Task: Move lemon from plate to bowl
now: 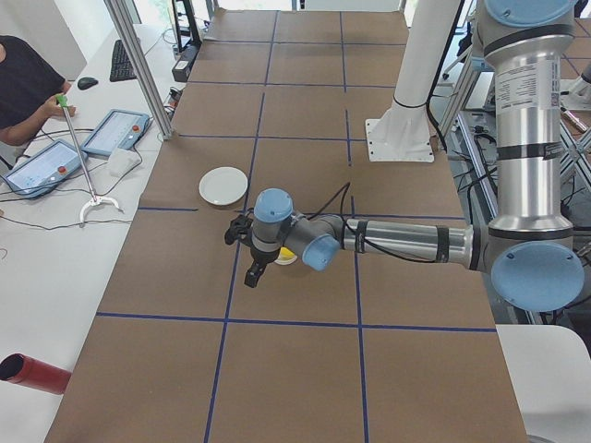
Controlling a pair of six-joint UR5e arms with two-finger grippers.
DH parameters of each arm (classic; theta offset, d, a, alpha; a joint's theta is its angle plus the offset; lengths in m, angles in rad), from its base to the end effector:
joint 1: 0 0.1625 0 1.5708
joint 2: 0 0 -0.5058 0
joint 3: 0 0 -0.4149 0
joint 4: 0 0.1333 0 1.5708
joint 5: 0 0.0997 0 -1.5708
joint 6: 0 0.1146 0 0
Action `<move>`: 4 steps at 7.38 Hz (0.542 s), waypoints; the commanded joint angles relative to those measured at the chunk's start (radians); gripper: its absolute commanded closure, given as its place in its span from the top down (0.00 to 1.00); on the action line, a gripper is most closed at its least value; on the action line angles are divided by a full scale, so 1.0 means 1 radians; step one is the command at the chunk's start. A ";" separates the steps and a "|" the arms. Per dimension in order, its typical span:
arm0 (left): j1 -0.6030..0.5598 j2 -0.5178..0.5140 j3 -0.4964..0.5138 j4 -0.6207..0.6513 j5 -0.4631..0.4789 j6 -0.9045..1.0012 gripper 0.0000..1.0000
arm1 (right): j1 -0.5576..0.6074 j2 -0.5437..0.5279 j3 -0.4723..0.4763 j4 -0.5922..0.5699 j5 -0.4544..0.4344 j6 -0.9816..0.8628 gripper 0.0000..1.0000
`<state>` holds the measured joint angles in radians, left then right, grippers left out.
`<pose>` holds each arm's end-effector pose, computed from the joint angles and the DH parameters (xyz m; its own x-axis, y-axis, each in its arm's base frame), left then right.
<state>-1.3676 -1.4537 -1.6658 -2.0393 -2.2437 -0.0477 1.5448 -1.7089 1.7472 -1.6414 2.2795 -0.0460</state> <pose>0.0371 -0.4868 0.7118 0.7195 0.3788 -0.5821 -0.1479 0.9025 0.4044 0.0472 -0.4432 0.7378 0.7575 -0.0447 0.6513 0.0609 0.9981 -0.0024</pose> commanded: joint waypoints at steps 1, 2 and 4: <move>-0.258 -0.060 0.037 0.283 -0.037 0.298 0.99 | 0.000 0.000 0.000 0.000 0.000 0.000 1.00; -0.310 -0.109 0.029 0.433 -0.043 0.305 0.99 | 0.000 0.000 0.000 0.000 0.000 0.000 1.00; -0.311 -0.091 -0.020 0.554 -0.039 0.298 0.99 | 0.000 0.000 0.000 0.000 0.000 0.000 1.00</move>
<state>-1.6654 -1.5457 -1.6667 -1.5693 -2.2834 0.2434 1.5447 -1.7089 1.7472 -1.6414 2.2795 -0.0460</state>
